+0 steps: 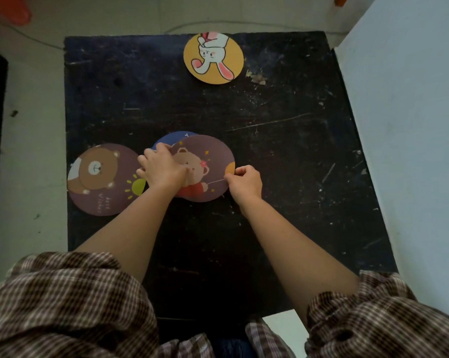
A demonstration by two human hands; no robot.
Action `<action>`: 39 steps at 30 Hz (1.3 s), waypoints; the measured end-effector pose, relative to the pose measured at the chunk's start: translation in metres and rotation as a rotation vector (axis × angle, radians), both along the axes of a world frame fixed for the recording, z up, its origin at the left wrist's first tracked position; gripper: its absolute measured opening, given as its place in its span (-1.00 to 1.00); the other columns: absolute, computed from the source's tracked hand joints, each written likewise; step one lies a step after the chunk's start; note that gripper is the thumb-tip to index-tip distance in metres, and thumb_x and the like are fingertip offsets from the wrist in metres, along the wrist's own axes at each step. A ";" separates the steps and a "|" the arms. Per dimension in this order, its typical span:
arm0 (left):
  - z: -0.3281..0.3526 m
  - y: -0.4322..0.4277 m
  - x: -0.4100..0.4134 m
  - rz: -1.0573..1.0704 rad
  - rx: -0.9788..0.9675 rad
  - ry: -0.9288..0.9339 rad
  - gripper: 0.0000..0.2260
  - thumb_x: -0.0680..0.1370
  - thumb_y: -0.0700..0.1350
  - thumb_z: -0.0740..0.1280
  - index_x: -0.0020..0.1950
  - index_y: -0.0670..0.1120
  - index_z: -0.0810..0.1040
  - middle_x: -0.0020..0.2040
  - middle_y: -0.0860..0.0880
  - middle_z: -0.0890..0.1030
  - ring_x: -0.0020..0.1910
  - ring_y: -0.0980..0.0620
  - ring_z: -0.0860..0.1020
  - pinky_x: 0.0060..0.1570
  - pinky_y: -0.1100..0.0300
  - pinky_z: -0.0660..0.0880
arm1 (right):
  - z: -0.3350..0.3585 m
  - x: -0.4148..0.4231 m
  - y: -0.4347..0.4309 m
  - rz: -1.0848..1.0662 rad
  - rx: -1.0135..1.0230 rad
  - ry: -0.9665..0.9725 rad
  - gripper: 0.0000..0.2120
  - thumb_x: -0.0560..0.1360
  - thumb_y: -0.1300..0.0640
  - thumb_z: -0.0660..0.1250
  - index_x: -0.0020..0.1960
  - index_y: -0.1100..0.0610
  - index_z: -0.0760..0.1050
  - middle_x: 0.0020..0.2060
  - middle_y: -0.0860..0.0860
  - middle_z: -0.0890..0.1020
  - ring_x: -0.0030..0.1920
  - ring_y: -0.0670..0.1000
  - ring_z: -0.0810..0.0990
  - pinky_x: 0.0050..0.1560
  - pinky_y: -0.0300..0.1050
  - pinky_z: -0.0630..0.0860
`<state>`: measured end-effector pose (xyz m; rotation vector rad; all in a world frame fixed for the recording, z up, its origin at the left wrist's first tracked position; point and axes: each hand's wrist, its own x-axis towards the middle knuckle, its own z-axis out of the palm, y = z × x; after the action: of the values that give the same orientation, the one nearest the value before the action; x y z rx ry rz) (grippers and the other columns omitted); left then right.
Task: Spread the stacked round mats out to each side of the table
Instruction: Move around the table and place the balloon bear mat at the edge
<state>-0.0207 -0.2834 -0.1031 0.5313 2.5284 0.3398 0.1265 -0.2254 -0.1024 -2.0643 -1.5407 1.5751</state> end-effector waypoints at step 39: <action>-0.017 -0.182 0.245 0.594 0.479 -0.262 -0.88 0.52 -0.06 0.34 -0.15 -0.08 0.58 -0.23 -0.05 0.63 -0.19 -0.01 0.57 -0.12 0.05 0.52 | -0.007 0.218 -0.067 0.430 -0.073 0.126 -0.51 0.45 0.33 0.33 0.34 0.03 0.41 -0.20 0.07 0.64 -0.17 -0.01 0.61 -0.20 -0.12 0.54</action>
<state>0.2243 -0.4652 -0.1198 -0.1176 2.2902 1.1667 0.3442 -0.2922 -0.1098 -1.7007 -2.0017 1.8796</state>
